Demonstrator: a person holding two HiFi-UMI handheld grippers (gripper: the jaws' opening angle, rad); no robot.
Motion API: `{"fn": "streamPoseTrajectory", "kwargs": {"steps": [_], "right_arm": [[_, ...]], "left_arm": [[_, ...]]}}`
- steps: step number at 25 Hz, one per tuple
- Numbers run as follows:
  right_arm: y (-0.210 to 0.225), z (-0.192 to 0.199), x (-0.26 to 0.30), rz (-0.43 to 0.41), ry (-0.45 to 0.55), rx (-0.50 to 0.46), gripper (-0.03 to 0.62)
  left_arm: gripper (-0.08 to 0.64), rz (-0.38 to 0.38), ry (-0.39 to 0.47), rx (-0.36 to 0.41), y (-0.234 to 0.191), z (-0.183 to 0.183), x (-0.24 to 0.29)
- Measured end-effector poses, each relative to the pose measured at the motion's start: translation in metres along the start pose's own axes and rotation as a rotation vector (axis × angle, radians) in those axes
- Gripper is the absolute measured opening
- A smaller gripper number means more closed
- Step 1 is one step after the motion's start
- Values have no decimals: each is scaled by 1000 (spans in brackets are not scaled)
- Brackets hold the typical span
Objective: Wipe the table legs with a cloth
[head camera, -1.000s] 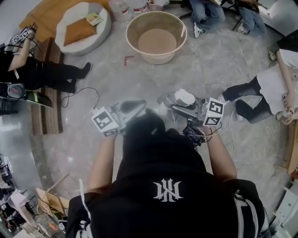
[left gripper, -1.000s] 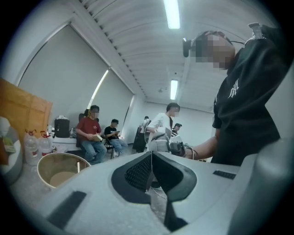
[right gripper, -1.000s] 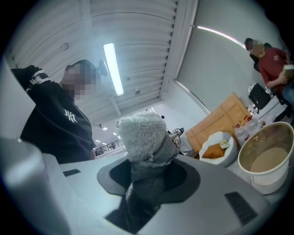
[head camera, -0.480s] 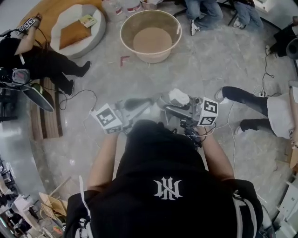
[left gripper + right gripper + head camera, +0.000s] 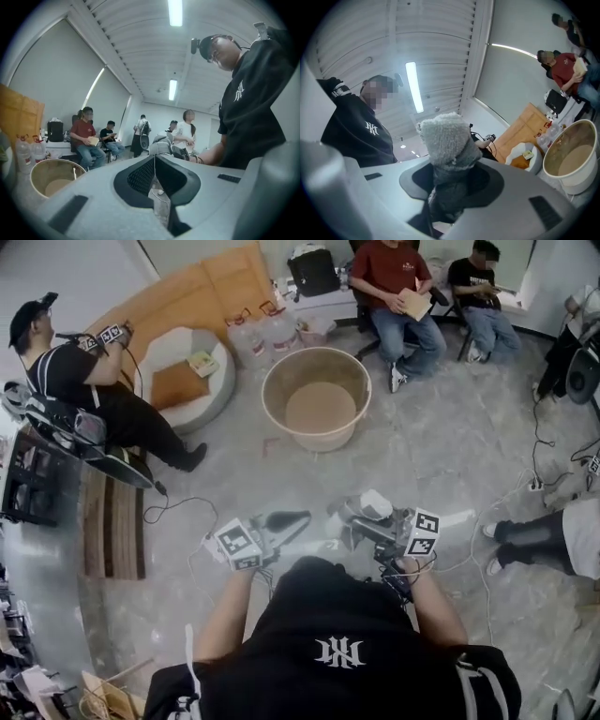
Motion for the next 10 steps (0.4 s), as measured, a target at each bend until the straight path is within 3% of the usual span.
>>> {"fn": "streamPoseTrajectory", "kwargs": {"steps": [10], "right_arm": [[-30,-25,-10,21,-36,26,127]], "left_arm": [[6,-7,5,-34,9,-31,2]]}}
Point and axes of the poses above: the fingertips, and each gripper's own axes: x forward along the fingers, y to its right, z out of its underside, the point moved 2 cm from there along -x, backward along the fingers, and after that the axes turned 12 degrees about z, right-handed, at the moved point
